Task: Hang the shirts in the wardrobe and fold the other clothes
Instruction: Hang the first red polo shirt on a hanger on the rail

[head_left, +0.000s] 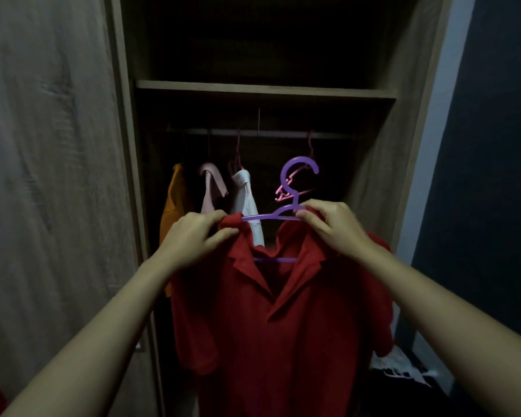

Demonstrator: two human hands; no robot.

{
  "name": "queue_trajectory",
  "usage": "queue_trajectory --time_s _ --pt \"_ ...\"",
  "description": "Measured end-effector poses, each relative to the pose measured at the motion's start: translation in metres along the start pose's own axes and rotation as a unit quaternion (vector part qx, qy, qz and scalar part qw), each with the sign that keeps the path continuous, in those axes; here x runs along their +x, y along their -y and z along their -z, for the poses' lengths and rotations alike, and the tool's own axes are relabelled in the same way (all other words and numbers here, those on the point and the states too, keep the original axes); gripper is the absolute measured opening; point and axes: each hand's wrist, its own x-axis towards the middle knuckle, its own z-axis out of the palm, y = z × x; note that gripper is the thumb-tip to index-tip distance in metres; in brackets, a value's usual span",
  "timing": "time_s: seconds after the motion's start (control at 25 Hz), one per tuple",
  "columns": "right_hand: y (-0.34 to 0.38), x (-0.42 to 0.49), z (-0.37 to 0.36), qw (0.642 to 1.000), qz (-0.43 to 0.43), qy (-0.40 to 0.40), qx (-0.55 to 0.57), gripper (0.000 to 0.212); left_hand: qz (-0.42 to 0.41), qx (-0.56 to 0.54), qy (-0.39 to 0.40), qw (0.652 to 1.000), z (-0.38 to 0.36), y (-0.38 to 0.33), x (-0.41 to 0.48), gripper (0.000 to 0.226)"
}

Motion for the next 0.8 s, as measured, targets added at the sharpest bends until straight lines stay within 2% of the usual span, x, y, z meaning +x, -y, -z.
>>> queue_trajectory --time_s 0.08,0.24,0.36,0.44,0.56,0.64,0.72,0.8 --pt "-0.011 0.003 0.001 1.000 0.006 0.024 0.014 0.034 0.012 -0.029 -0.030 0.999 0.001 0.008 -0.002 0.055" --pt "-0.033 -0.001 0.007 0.998 -0.060 0.003 -0.030 0.024 0.080 -0.108 -0.033 0.990 -0.004 0.032 -0.012 0.048" --pt "-0.021 -0.011 0.008 0.995 0.000 0.036 -0.092 0.032 0.093 -0.157 -0.041 0.982 -0.006 0.033 -0.015 0.028" --pt "-0.011 -0.011 0.010 0.990 0.001 0.011 -0.142 0.027 0.072 -0.184 -0.025 0.980 0.000 0.033 -0.012 0.024" --pt "-0.006 -0.014 0.012 0.988 -0.055 -0.049 -0.137 0.017 0.045 -0.186 -0.003 0.981 0.012 0.041 -0.012 0.035" --pt "-0.007 -0.014 0.013 0.990 -0.071 -0.054 -0.112 0.019 0.049 -0.192 0.003 0.980 0.021 0.047 -0.013 0.028" --pt "-0.007 -0.015 0.011 0.992 -0.070 -0.050 -0.096 0.021 0.038 -0.141 0.017 0.989 0.024 0.046 -0.010 0.029" --pt "-0.003 -0.011 0.010 0.995 -0.041 -0.058 -0.073 0.023 0.036 -0.068 -0.003 0.997 0.021 0.041 -0.003 0.044"
